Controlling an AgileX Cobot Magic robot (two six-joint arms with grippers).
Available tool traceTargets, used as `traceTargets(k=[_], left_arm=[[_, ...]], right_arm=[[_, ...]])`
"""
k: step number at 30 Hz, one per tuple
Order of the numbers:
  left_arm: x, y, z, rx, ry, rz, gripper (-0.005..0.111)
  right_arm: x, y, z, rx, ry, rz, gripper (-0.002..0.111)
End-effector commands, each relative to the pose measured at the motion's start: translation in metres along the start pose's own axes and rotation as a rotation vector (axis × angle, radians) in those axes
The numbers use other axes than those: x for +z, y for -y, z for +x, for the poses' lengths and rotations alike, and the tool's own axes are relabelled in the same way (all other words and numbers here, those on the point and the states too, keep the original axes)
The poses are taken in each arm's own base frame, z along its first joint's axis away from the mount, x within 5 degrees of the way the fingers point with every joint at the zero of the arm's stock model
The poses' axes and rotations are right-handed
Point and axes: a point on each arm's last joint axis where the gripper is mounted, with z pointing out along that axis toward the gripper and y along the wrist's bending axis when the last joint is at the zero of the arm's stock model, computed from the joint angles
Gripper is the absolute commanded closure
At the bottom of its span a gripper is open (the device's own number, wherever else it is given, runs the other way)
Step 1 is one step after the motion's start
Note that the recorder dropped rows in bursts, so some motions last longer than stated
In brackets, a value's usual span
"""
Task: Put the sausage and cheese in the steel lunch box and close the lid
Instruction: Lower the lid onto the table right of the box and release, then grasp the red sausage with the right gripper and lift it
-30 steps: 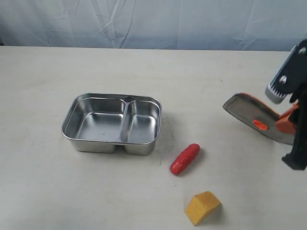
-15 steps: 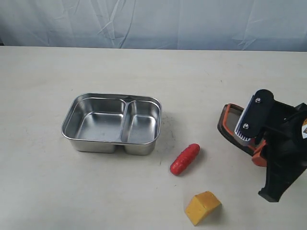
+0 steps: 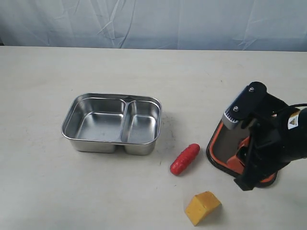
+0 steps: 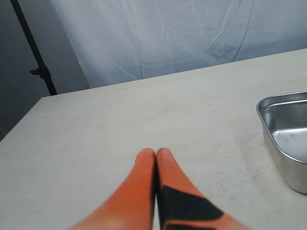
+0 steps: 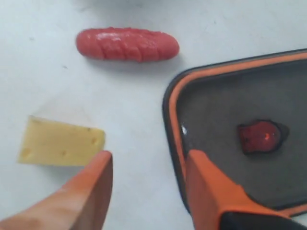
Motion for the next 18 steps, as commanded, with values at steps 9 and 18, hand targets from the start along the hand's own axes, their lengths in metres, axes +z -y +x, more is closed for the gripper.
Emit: traceTargets(k=[9, 18], left_arm=[[0.0, 0.0, -0.002, 0.007, 0.021, 0.003, 0.107], [0.0, 0.0, -0.002, 0.007, 0.021, 0.003, 0.107]], right_arm=[[-0.005, -0.061, -0.033, -0.119, 0.096, -0.199, 0.061], [0.028, -0.046, -0.047, -0.383, 0.077, 0.011, 0.061]])
